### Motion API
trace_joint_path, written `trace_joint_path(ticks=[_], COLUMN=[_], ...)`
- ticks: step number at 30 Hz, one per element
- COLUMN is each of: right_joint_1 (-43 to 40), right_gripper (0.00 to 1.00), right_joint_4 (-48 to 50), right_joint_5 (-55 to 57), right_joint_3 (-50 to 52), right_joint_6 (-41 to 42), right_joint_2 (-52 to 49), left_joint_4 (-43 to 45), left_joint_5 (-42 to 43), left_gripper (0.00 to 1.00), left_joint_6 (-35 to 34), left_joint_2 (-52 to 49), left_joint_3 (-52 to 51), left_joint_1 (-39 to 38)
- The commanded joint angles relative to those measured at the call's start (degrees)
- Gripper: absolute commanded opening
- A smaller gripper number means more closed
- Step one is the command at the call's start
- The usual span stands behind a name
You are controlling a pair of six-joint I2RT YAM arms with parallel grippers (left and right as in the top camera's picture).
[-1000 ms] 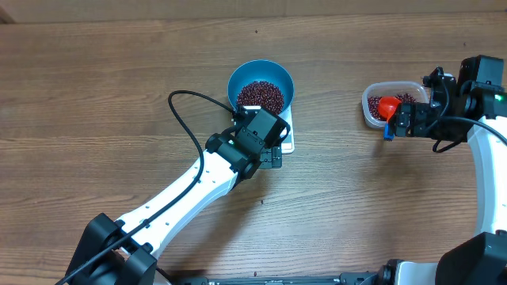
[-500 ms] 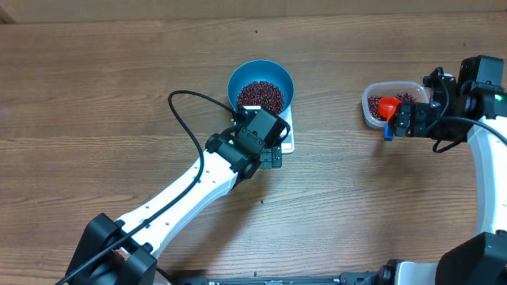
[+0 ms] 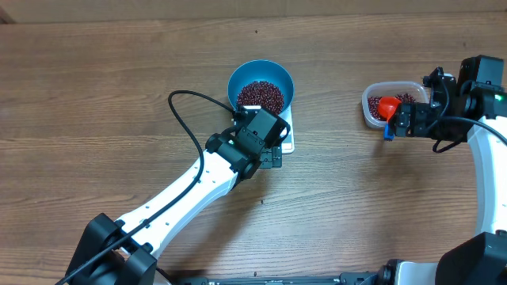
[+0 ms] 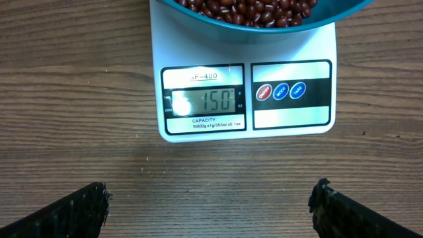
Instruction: Scoop item into bowl and weigh 150g on scale
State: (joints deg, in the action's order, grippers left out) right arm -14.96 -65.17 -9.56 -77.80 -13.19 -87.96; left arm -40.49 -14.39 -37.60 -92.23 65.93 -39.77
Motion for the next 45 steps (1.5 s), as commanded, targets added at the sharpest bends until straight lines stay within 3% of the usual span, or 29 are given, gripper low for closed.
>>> trace_joint_path(ticks=[1, 27, 34, 40, 45], right_joint_1=[-0.11, -0.11, -0.11, -0.11, -0.13], right_gripper=[1.0, 1.0, 1.0, 1.0, 1.0], right_joint_4=[0.31, 0.31, 0.31, 0.31, 0.31], right_joint_5=[0.5, 0.5, 0.5, 0.5, 0.5], right_joint_3=[-1.68, -1.68, -1.68, -1.68, -1.68], right_joint_6=[-0.2, -0.2, -0.2, -0.2, -0.2], right_joint_2=[0.85, 0.85, 0.85, 0.85, 0.85], left_joint_4=[0.24, -1.66, -1.42, 3.45, 8.63], left_joint_5=[-0.61, 0.85, -1.84, -4.17, -0.74], left_gripper=[1.0, 1.0, 1.0, 0.99, 1.0], left_joint_6=[-1.25, -1.36, -1.18, -1.18, -1.16], left_joint_2=[-0.37, 2.82, 11.67, 23.98, 36.33], left_joint_3=[-0.17, -0.22, -3.19, -14.49, -25.62], left_joint_1=[0.11, 0.11, 0.11, 1.81, 9.16])
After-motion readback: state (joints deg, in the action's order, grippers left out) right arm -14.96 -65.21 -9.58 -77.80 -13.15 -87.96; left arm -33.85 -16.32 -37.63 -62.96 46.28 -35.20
